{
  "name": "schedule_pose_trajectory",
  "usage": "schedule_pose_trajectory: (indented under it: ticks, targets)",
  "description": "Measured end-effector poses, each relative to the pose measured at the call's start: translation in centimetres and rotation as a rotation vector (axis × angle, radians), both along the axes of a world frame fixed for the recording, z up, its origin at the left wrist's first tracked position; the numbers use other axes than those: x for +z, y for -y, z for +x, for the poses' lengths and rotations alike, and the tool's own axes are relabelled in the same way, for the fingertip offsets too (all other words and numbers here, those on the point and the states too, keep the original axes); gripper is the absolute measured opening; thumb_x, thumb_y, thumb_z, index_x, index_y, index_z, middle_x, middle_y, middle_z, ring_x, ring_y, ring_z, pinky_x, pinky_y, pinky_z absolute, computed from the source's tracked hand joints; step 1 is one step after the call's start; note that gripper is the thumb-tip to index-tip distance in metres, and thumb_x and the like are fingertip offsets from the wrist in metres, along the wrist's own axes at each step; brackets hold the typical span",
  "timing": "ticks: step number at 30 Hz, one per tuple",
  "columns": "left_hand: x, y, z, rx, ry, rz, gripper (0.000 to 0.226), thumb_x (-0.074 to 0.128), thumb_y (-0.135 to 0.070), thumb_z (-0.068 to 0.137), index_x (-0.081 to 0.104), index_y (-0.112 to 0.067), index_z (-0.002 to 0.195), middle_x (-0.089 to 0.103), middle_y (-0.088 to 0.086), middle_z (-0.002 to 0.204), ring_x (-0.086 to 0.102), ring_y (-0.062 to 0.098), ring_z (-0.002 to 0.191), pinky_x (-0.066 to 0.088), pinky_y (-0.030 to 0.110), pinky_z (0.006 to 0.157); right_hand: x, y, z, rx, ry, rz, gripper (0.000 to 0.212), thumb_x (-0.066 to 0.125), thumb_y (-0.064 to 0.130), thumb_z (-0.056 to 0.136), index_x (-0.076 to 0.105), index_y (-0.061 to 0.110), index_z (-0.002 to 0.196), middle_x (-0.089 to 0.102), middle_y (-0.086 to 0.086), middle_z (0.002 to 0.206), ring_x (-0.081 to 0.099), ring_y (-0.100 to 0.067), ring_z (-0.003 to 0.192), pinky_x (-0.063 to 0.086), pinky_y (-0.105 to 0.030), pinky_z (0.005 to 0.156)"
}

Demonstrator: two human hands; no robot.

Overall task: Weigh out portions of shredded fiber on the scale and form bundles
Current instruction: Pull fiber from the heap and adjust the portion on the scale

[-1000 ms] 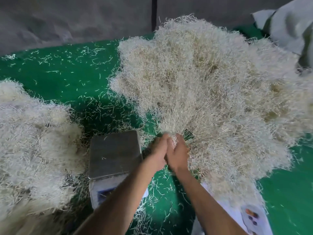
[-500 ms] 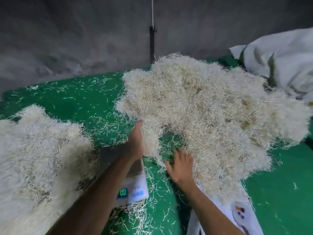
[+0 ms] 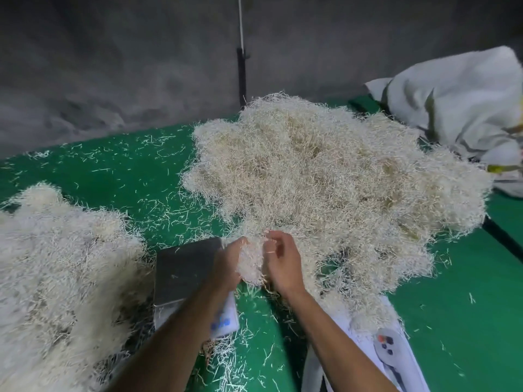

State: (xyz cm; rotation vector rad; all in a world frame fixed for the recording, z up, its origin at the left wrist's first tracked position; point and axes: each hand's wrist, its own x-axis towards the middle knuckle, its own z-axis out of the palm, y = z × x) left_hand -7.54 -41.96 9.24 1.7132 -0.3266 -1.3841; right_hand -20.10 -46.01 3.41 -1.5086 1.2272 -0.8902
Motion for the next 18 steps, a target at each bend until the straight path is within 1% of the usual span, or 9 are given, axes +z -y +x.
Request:
schedule_pose_trajectory:
  ticks: [2,4,5,7,10,12,15,16,18]
  targets:
    - [0.9,1.1,1.7,0.096,0.001,-0.098,0.047,0.054,-0.004,0.101,0.047,-0.015,0.146,0.055,0.014,0.124,0.053,0.002,0.084,0.050,0.011,0.058,-0.8,0.4,-1.3,0.132,-0.310,-0.194,0.047,0.056,0.034,0.101,0.046,0.024,0.146,0.055,0.003,0.141,0.057,-0.014,0.117,0.049,-0.038,0.103]
    - [3.7,1.5,2.2,0.020,0.061,-0.062,0.029,0.062,-0.026,0.100,0.053,-0.026,0.128,0.056,0.009,0.117,0.062,0.025,0.107,0.055,0.029,0.072,-1.2,0.7,-1.4,0.293,-0.598,-0.328,0.057,0.049,0.050,0.101,0.040,0.029,0.153,0.052,0.002,0.147,0.050,-0.017,0.130,0.038,-0.047,0.116]
    - [4.5,1.7,2.2,-0.042,0.078,0.001,0.029,0.066,-0.037,0.095,0.056,-0.025,0.120,0.058,0.008,0.118,0.064,0.027,0.107,0.056,0.035,0.071,-1.2,1.1,-1.4,0.355,-0.709,-0.382,0.060,0.042,0.059,0.101,0.039,0.030,0.153,0.051,0.001,0.148,0.048,-0.020,0.134,0.034,-0.050,0.119]
    - [4.9,1.7,2.6,-0.227,0.254,0.057,0.059,0.077,-0.048,0.082,0.054,-0.013,0.125,0.056,0.010,0.115,0.068,0.022,0.094,0.055,0.031,0.065,-1.0,2.2,-1.5,0.417,-0.885,-0.450,0.068,0.031,0.071,0.099,0.049,0.025,0.146,0.053,-0.002,0.147,0.049,-0.024,0.135,0.032,-0.052,0.119]
    - [4.5,2.0,3.4,-0.532,0.665,0.032,0.113,0.083,-0.063,0.067,0.030,-0.014,0.154,0.043,0.014,0.148,0.052,0.019,0.114,0.044,0.030,0.089,0.7,4.4,-2.1,0.420,-1.042,-0.430,0.058,0.044,0.067,0.098,0.067,0.016,0.115,0.064,-0.007,0.128,0.059,-0.026,0.119,0.044,-0.052,0.111]
    - [4.6,2.2,3.3,-0.789,0.961,0.039,0.104,0.084,-0.061,0.068,0.040,-0.014,0.149,0.053,0.010,0.142,0.054,0.017,0.110,0.042,0.028,0.084,1.9,5.2,-2.1,0.404,-1.136,-0.475,0.032,0.053,0.046,0.101,0.063,0.016,0.101,0.065,-0.005,0.100,0.061,-0.021,0.096,0.051,-0.047,0.102]
    - [5.5,2.7,2.7,-0.874,1.335,0.099,0.046,0.079,-0.037,0.082,0.061,-0.013,0.117,0.062,0.000,0.097,0.059,0.013,0.082,0.050,0.026,0.068,4.0,5.5,-1.4,0.356,-1.142,-0.525,0.025,0.058,0.042,0.100,0.054,0.022,0.087,0.052,0.004,0.078,0.055,-0.016,0.082,0.053,-0.041,0.096]
    - [6.3,2.9,2.7,-0.813,1.370,0.110,0.035,0.076,-0.030,0.084,0.062,-0.013,0.111,0.063,0.001,0.093,0.061,0.014,0.079,0.055,0.029,0.069,4.5,5.5,-1.3,0.344,-1.140,-0.536,0.027,0.059,0.046,0.099,0.052,0.023,0.088,0.048,0.006,0.076,0.053,-0.015,0.081,0.054,-0.039,0.093]
    - [7.5,3.5,3.1,-0.615,1.125,0.061,0.054,0.078,-0.033,0.081,0.058,-0.012,0.126,0.065,0.011,0.118,0.066,0.023,0.103,0.058,0.038,0.088,4.9,5.4,-1.8,0.299,-1.111,-0.530,0.034,0.059,0.054,0.096,0.056,0.020,0.101,0.050,0.005,0.081,0.051,-0.014,0.080,0.053,-0.035,0.086]
